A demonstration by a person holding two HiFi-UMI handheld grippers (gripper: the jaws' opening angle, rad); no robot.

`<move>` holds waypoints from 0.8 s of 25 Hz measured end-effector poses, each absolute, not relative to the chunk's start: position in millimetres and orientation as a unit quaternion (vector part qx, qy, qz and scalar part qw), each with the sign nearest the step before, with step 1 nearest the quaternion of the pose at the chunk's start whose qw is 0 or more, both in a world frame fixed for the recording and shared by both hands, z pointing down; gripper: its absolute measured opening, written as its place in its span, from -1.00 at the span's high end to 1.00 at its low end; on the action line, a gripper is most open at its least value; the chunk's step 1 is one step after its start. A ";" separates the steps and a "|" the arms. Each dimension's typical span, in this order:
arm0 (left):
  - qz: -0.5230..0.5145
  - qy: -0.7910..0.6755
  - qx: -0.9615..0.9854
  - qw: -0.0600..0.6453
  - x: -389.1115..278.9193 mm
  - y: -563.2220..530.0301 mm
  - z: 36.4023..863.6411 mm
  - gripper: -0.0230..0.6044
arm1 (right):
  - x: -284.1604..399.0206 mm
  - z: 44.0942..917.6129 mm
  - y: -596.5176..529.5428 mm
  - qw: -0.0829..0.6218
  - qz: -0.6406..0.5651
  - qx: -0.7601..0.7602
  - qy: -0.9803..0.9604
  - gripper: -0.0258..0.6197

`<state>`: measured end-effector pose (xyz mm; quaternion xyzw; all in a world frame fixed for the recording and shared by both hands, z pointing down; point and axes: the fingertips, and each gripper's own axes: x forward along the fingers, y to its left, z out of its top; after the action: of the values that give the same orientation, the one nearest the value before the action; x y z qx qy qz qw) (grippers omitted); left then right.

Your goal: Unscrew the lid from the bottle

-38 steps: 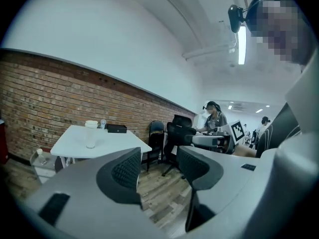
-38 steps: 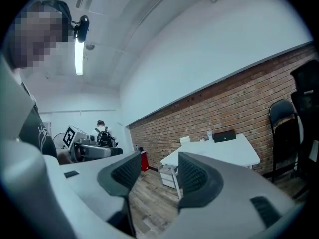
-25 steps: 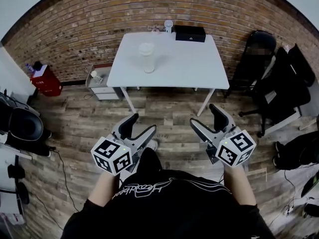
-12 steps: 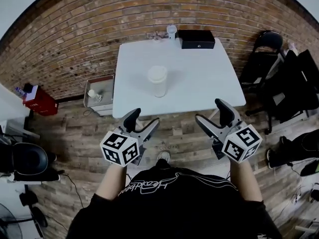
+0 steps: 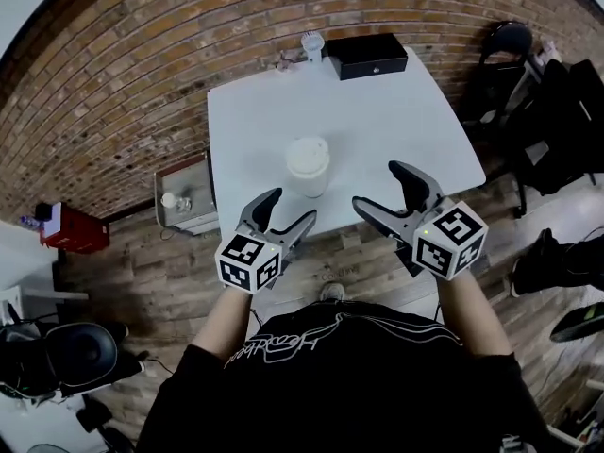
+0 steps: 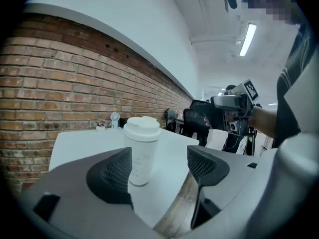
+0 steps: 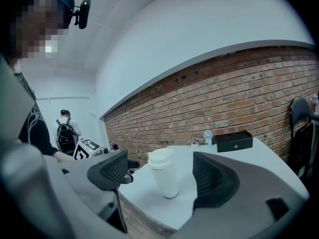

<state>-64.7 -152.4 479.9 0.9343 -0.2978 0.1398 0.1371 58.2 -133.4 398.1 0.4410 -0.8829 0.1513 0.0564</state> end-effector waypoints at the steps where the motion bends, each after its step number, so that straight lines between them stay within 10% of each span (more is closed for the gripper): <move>1: 0.142 -0.294 0.936 0.133 -63.3 -158.4 486.3 -0.19 | 54.8 403.0 -137.3 0.058 0.155 0.440 -0.883 -0.29; 20: 0.182 -0.247 0.948 0.084 -38.9 -214.0 548.6 -0.15 | -2.0 446.3 -208.9 0.099 0.172 0.389 -0.900 -0.27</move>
<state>-38.9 -214.0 548.6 0.9481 -0.2470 0.1817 0.0837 -2.0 -208.9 446.3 0.3890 -0.8997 0.1717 0.0987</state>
